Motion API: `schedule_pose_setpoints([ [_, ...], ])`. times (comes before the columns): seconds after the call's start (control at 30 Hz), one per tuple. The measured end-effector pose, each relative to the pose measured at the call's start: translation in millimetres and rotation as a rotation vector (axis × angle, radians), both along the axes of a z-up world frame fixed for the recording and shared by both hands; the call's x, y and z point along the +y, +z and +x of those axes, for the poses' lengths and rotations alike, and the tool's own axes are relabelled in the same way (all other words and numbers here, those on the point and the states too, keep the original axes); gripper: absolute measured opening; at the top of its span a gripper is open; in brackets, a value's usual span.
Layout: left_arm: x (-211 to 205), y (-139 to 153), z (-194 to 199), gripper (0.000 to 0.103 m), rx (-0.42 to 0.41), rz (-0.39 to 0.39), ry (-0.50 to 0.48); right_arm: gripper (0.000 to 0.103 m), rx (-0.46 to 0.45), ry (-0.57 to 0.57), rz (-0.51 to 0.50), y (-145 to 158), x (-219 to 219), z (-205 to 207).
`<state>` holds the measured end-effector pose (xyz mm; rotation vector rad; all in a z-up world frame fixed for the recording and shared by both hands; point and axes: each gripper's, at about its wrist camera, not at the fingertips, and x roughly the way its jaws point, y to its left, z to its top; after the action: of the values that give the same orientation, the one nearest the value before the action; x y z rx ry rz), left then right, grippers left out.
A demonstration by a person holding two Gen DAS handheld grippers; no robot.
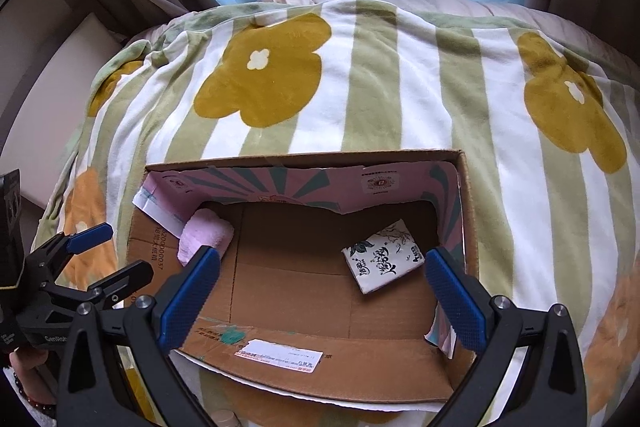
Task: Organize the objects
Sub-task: 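Carry the hair band and tissue pack into the pink box and release both, then move both tools back toward the remaining items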
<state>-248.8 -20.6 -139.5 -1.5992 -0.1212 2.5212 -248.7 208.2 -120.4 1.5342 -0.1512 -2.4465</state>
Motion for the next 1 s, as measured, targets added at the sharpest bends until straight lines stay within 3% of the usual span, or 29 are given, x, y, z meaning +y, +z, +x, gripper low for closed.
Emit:
schedule_pose_setpoints([
  [0.4,-6.2,31.2,31.6,0.103,0.050,0.010,0.002,0.102,0.057,0.057,0.026,27.9,-6.0,31.3],
  [0.57,-6.2,51.3,62.1,0.103,0.102,-0.025,-0.024,0.102,0.079,0.097,0.023,43.1,-9.8,60.7],
  [0.8,-16.0,54.5,110.9,0.103,0.055,0.008,-0.091,0.102,0.055,0.139,-0.030,53.4,-12.0,109.0],
  [1.0,-21.9,37.5,157.0,0.103,-0.009,-0.002,-0.177,0.102,0.009,0.311,0.033,38.1,-32.0,155.7],
])
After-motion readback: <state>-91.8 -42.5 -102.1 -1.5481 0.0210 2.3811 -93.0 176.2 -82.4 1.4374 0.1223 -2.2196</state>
